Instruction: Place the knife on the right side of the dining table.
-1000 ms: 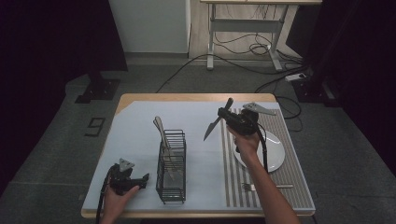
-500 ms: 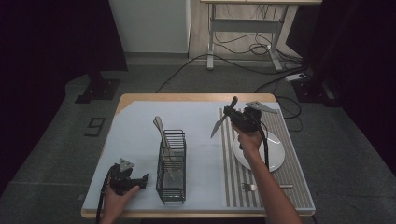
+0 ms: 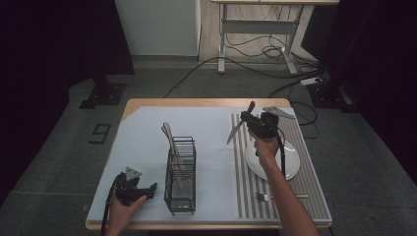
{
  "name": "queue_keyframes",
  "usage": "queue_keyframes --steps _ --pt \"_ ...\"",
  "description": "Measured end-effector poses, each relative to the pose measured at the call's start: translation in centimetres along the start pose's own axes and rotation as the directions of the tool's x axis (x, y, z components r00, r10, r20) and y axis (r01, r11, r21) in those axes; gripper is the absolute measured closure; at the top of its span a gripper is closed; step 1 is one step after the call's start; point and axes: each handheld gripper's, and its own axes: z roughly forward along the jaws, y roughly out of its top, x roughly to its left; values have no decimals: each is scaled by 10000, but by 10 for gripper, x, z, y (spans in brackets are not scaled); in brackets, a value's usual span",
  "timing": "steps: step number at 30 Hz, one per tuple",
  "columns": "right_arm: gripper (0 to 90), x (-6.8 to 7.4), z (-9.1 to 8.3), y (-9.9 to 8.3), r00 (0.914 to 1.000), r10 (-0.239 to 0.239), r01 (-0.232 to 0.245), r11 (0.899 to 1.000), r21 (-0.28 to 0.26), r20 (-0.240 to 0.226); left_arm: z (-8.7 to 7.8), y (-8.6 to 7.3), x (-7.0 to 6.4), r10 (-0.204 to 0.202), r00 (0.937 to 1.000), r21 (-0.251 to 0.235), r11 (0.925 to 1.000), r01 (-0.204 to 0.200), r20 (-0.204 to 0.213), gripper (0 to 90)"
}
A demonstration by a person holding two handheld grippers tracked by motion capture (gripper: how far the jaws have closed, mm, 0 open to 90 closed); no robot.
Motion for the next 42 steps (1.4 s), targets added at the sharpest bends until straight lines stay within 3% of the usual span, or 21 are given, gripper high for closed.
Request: queue_keyframes --steps 11,16,27,42 --pt "831 -15 2 2 9990 258 -248 9993 -263 377 0 0 0 0 10000 -3 10000 0 -2 85" --pt "832 -27 6 6 9976 360 -324 9975 -623 585 0 0 0 1 10000 -6 10000 -1 -3 85" --pt "831 -49 16 8 9917 566 -496 9968 -629 1153 0 0 0 4 10000 -12 10000 -4 -10 86" --pt "831 -62 33 8 9866 801 -663 9929 -989 1422 0 0 0 8 10000 -21 10000 -8 -15 86"
